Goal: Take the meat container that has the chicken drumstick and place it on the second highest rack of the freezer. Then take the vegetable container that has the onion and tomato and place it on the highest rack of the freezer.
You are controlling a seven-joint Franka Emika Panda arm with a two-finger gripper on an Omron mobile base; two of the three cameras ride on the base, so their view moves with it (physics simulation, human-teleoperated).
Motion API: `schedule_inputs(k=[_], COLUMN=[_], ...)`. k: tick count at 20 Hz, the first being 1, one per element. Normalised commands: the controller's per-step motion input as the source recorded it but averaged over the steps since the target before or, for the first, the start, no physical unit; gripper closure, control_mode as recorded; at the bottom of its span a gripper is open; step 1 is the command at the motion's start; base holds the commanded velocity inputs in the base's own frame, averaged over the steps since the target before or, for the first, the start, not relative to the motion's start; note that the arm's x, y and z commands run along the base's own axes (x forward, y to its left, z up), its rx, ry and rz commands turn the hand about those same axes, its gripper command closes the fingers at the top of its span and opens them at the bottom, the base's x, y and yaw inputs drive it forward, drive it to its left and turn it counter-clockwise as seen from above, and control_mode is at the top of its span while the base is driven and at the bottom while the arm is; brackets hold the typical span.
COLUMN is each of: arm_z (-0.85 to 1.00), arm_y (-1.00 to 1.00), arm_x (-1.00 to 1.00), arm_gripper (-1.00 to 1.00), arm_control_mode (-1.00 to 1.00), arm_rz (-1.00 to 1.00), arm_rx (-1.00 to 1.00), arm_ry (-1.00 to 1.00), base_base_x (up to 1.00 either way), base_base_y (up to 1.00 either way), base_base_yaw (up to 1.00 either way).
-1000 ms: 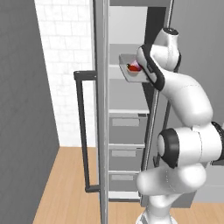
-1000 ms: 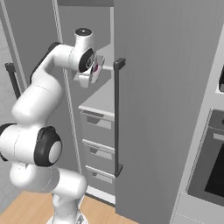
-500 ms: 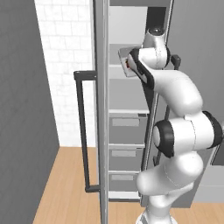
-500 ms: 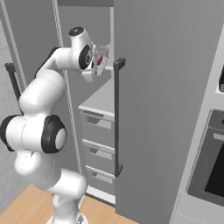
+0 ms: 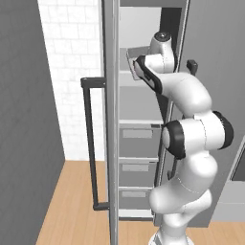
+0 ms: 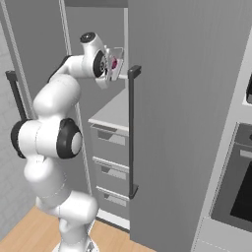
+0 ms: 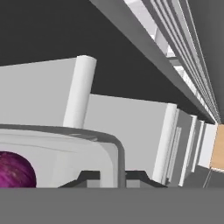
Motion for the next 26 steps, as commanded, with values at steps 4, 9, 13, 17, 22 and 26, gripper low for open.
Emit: schedule_inputs(k=[4,9,13,17,22,26], arm_z=[0.34,0.13,0.00,0.00,0.00,0.00], arm_y=[-0.06,-0.06,-0.04,0.00,-0.04,-0.04], arm_x=[0.40,0.38,0.45,0.42,0.45,0.57], arm_gripper=[1.00,1.00,1.00,1.00,1.00,-1.00], arm_control_mode=[-1.00,-1.00,-1.00,-1.00,-1.00,-1.00], arm_rz=[-0.04,-0.08,-0.08,-0.03,0.00,0.00], arm_rx=[0.00,0.01,0.08,0.09,0.08,0.00], arm_ry=[0.00,0.00,0.00,0.00,0.00,0.00], base_base_x=[0.00,0.00,0.00,0.00,0.00,0.00], base_base_y=[0.00,0.00,0.00,0.00,0.00,0.00], base_base_yaw=[0.00,0.00,0.00,0.00,0.00,0.00])
